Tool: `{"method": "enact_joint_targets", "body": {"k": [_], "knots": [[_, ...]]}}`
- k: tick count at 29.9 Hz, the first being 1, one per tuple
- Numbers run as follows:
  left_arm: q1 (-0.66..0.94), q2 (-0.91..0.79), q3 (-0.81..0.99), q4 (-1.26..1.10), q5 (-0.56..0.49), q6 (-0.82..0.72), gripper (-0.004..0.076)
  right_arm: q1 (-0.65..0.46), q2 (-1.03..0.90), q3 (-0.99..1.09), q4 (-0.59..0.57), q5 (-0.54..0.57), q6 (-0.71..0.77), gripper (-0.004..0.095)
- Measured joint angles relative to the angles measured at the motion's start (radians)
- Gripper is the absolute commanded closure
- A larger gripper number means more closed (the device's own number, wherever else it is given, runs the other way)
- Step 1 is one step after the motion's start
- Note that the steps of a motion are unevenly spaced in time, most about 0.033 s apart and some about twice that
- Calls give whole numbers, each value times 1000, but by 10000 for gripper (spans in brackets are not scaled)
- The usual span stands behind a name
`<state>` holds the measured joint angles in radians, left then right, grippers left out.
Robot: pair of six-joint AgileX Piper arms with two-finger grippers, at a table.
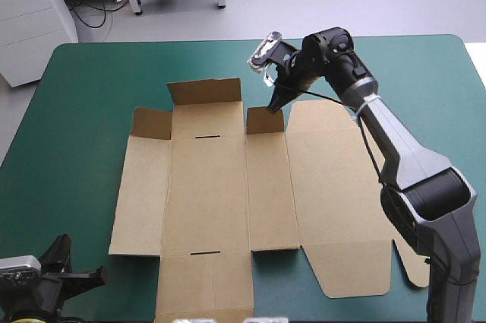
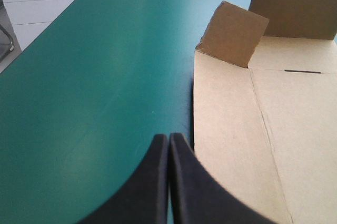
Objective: Fold the box
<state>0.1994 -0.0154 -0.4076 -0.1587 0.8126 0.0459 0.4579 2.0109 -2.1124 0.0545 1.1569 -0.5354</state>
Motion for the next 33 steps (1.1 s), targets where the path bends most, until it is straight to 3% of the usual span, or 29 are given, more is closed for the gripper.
{"method": "enact_joint_targets", "body": {"k": [3,6,9,13,16,26,33], "knots": [[0,0,0,0,0,0,751,-29,-25,-5,-19,57,211,916],[0,0,0,0,0,0,686,-84,-53,20,-15,79,311,916],[0,0,0,0,0,0,541,-143,-109,113,20,80,321,916],[0,0,0,0,0,0,271,-206,-231,313,61,61,321,916],[0,0,0,0,0,0,166,-240,-333,468,67,4,321,916],[0,0,0,14,0,-12,167,-292,-669,847,73,-158,321,916],[0,1,-16,-5,14,-15,167,-293,-892,1065,72,-192,320,916]]}}
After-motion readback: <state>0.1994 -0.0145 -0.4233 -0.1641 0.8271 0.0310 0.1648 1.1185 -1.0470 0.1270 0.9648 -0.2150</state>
